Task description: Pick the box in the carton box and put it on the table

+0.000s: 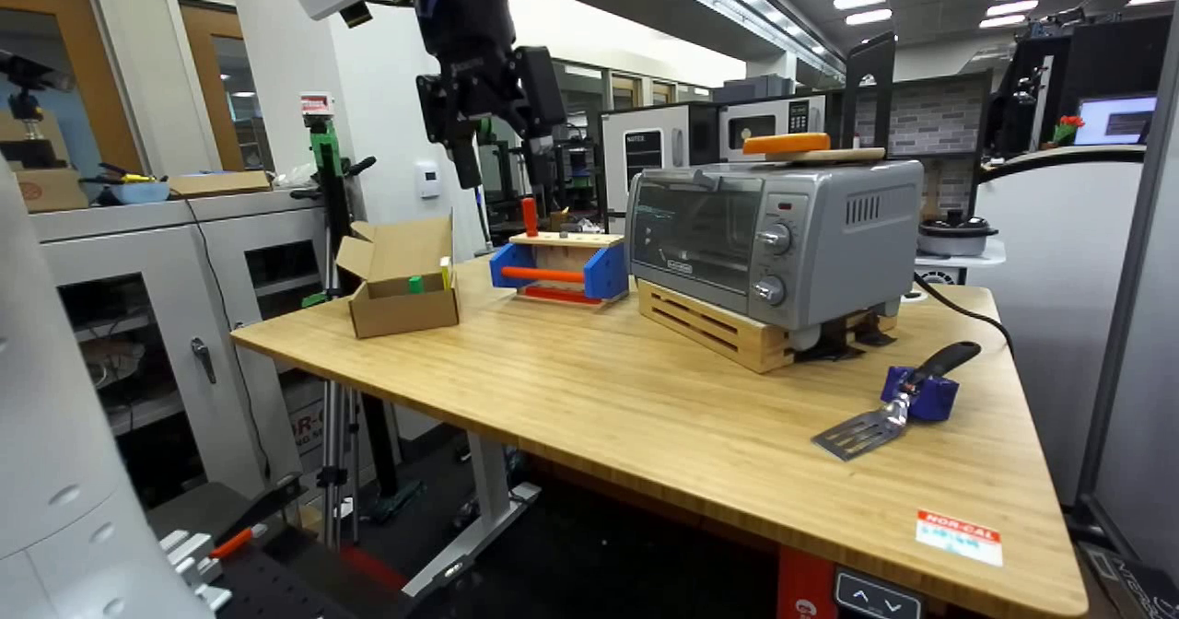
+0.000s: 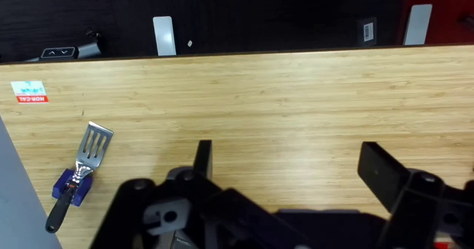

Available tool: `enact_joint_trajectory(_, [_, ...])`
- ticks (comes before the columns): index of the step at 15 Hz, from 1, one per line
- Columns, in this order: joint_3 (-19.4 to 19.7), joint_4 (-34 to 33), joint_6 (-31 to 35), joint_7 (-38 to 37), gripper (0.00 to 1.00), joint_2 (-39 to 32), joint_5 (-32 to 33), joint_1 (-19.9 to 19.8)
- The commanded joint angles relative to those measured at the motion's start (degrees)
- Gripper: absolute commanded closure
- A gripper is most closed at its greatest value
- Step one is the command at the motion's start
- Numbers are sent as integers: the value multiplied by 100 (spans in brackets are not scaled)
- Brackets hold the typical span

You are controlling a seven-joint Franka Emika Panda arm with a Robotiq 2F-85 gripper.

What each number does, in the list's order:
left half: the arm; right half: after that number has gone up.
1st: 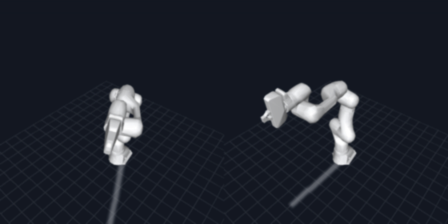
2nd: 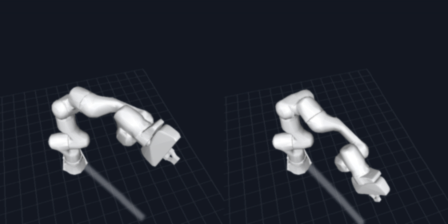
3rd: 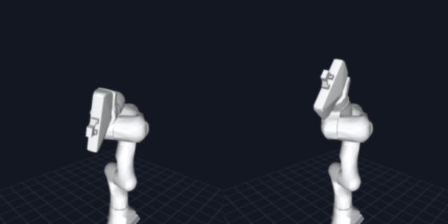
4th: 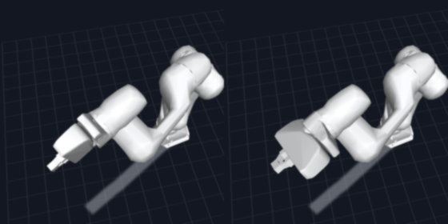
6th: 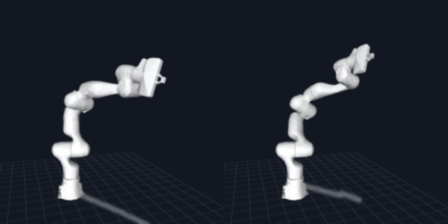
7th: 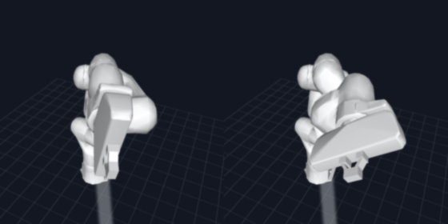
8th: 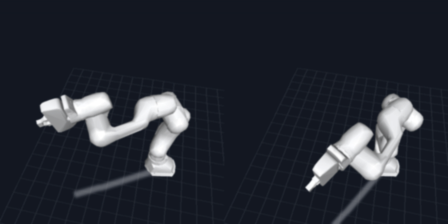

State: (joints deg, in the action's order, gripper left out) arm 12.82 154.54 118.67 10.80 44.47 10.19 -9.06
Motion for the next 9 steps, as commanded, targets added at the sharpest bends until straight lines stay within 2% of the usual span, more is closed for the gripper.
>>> enact_joint_trajectory(1, [-92,-142,65,274,0,-149,-91,264])
enact_joint_trajectory(5, [-299,-157,55,499,0,-185,-127,759])
enact_joint_trajectory(9, [-747,-207,192,413,0,-538,180,1002])
